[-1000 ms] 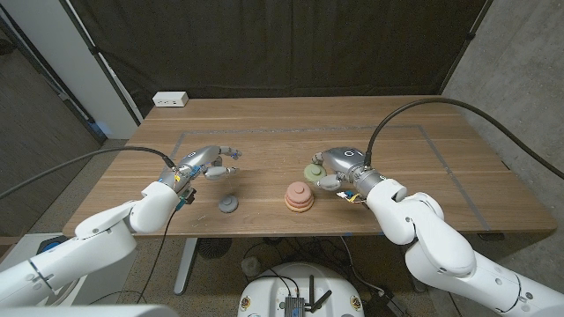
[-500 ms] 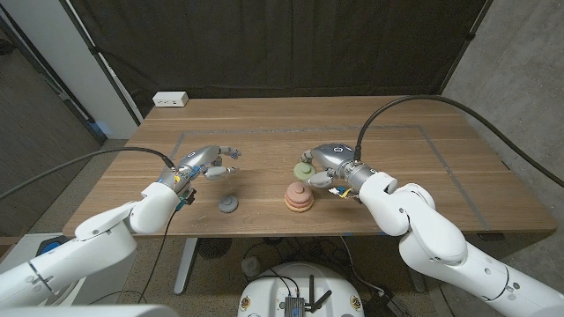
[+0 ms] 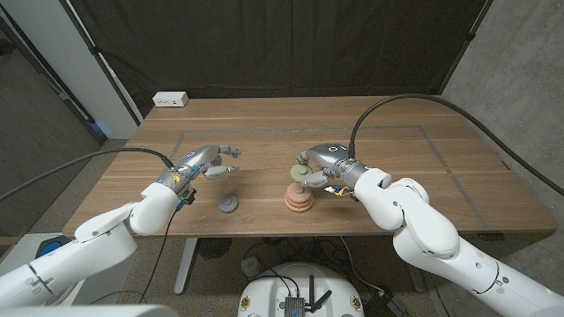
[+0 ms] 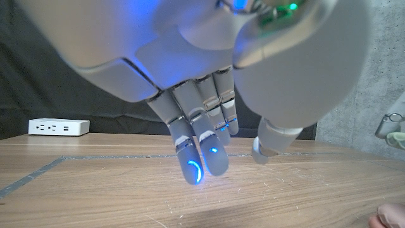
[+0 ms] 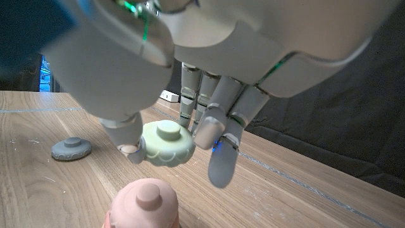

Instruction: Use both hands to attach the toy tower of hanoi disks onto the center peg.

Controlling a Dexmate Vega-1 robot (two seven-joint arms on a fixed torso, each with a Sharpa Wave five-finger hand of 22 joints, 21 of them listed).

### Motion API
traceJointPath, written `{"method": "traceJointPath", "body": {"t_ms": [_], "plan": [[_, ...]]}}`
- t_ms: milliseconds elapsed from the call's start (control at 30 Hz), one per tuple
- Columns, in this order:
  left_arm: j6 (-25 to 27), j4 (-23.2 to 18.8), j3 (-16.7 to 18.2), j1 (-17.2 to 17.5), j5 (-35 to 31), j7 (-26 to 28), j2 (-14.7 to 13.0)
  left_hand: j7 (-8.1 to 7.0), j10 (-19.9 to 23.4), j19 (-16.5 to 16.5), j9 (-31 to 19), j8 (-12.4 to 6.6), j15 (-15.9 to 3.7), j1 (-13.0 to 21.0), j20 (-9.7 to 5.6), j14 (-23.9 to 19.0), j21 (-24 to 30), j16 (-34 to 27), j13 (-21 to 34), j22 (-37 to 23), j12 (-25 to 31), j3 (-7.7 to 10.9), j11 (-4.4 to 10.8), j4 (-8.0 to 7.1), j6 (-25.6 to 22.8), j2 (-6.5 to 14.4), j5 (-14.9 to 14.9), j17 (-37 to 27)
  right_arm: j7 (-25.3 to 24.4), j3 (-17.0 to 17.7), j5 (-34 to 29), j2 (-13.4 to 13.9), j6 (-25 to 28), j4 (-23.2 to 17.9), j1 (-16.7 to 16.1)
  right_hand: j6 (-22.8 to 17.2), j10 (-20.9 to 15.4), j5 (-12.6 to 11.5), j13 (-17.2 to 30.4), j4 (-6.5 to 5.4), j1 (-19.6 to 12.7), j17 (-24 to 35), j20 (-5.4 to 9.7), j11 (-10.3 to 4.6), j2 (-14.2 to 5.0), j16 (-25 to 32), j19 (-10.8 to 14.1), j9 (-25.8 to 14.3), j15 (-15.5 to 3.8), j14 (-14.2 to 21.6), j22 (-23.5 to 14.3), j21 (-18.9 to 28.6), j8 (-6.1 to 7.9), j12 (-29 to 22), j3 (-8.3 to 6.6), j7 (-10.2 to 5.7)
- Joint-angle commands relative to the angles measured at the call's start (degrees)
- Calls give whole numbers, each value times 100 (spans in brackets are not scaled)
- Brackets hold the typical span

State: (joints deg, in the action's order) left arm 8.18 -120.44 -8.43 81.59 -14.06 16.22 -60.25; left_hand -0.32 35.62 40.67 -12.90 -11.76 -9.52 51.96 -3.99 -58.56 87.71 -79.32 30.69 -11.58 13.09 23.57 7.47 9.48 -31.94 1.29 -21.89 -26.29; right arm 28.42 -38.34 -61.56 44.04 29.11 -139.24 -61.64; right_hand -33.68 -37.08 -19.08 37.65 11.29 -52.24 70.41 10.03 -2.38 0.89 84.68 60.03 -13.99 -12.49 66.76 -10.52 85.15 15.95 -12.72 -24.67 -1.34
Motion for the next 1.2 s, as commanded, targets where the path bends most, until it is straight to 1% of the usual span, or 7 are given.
{"method": "traceJointPath", "body": {"t_ms": [33, 200, 633, 900, 1200], "plan": [[-12, 33, 8, -23, -13, -52, 21, -18, 80, 69, -28, 12, -311, -34, -780, -39, 33, 17, 14, -17, -24, 51, 8, 16, -68, 1, -29, -14, 395, -113, -146, -196, -70, 154, 144, -475, -571, -38, 15, -213, -316, 10, 271, -570, -374, 20, 35, -6, 0, 18, -15, -43, -7, 3, -267, -486], [-63, 63, 5, -44, 7, -54, 35, -21, 87, 74, -28, 8, -311, -27, -781, -43, 34, 16, 17, -12, -23, 58, 16, 18, -81, 0, -31, -13, 504, -165, -179, -253, -93, 241, 186, -480, -618, -39, 9, -211, -311, 10, 271, -550, -376, 33, 39, -5, -1, 11, -18, -51, -10, 0, -279, -490], [-11, 26, 54, 10, 6, -66, 19, -15, 104, 73, -29, 11, -311, -17, -780, -45, 39, 18, 20, -14, -25, 75, 15, 18, -84, -5, -37, -9, 638, -220, -156, -299, -174, 369, 262, -486, -627, -44, 17, -206, -304, 9, 272, -571, -384, 63, 52, -3, 0, -6, -29, -69, -20, 21, -312, -492], [13, -21, 136, 83, 6, -61, 13, -22, 111, 74, -30, 13, -311, -15, -780, -50, 39, 15, 29, -10, -22, 81, 0, 16, -84, -5, -40, -11, 633, -249, -182, -301, -182, 418, 270, -482, -625, -47, 29, -204, -300, 8, 272, -574, -389, 77, 51, -3, 0, -14, -27, -82, -27, 27, -327, -491], [21, 4, 111, 37, -8, -104, 30, -24, 103, 73, -31, 13, -311, -13, -780, -52, 44, 17, 31, -14, -31, 90, 14, 15, -90, -10, -44, -9, 583, -279, -162, -333, -171, 521, 288, -492, -627, -50, 39, -202, -297, 8, 272, -582, -393, 92, 50, -3, 0, -24, -31, -92, -29, 34, -345, -503]]}}
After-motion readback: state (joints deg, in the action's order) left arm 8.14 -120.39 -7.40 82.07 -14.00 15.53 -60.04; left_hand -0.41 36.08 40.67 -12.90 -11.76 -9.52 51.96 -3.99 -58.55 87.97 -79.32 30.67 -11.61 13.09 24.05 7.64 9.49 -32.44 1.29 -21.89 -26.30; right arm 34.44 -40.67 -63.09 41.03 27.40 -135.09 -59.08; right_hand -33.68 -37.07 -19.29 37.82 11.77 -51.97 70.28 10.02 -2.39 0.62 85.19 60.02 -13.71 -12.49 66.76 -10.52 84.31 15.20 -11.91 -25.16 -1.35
